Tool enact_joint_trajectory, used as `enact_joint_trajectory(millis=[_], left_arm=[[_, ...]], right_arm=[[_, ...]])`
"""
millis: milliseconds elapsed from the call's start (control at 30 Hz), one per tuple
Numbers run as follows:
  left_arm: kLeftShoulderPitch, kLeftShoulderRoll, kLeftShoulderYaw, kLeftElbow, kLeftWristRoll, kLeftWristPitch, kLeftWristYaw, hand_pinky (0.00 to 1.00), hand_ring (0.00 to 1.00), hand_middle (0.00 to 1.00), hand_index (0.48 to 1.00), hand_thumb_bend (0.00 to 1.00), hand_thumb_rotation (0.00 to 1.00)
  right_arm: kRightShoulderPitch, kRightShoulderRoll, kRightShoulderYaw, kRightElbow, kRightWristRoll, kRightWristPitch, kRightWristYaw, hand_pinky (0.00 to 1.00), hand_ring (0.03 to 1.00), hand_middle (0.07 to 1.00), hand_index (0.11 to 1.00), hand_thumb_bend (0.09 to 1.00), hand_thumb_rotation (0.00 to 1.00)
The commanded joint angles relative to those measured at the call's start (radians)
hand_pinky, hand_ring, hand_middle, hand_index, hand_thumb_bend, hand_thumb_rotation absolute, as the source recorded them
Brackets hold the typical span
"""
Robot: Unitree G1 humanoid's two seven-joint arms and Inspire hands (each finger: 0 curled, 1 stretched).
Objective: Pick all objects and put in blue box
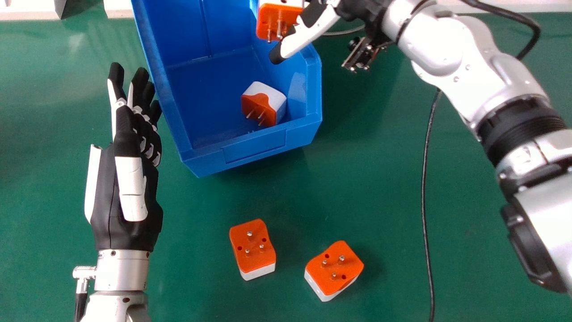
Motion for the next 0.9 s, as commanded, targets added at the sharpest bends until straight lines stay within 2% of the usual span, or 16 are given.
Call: enact_joint_trajectory(millis=[0,300,567,867], left_arm=[[-0.004,0.004,-0.007,-0.006,0.010,-0.015,-0.008,1.00,1.00,1.00,1.000,0.86,1.00],[-0.002,0.006,-0.005,-0.008,0.013,-0.016,-0.006,1.00,1.00,1.00,1.000,0.85,1.00],[0.001,0.002,-0.007,-0.013,0.024,-0.018,0.001,1.00,1.00,1.00,1.000,0.85,1.00],[-0.003,-0.002,-0.006,-0.011,0.031,-0.018,0.010,1.00,1.00,1.00,1.000,0.85,1.00]], right_arm=[[-0.086,0.013,0.010,0.015,-0.010,0.013,-0.051,0.40,0.416,0.473,0.523,0.517,0.00],[-0.139,0.081,0.051,0.108,-0.042,0.067,-0.118,0.38,0.407,0.479,0.526,0.517,0.00],[-0.172,0.134,0.087,0.147,-0.075,0.123,-0.163,0.39,0.403,0.482,0.527,0.516,0.00],[-0.170,0.177,0.138,0.167,-0.113,0.139,-0.178,0.37,0.394,0.475,0.531,0.515,0.00]])
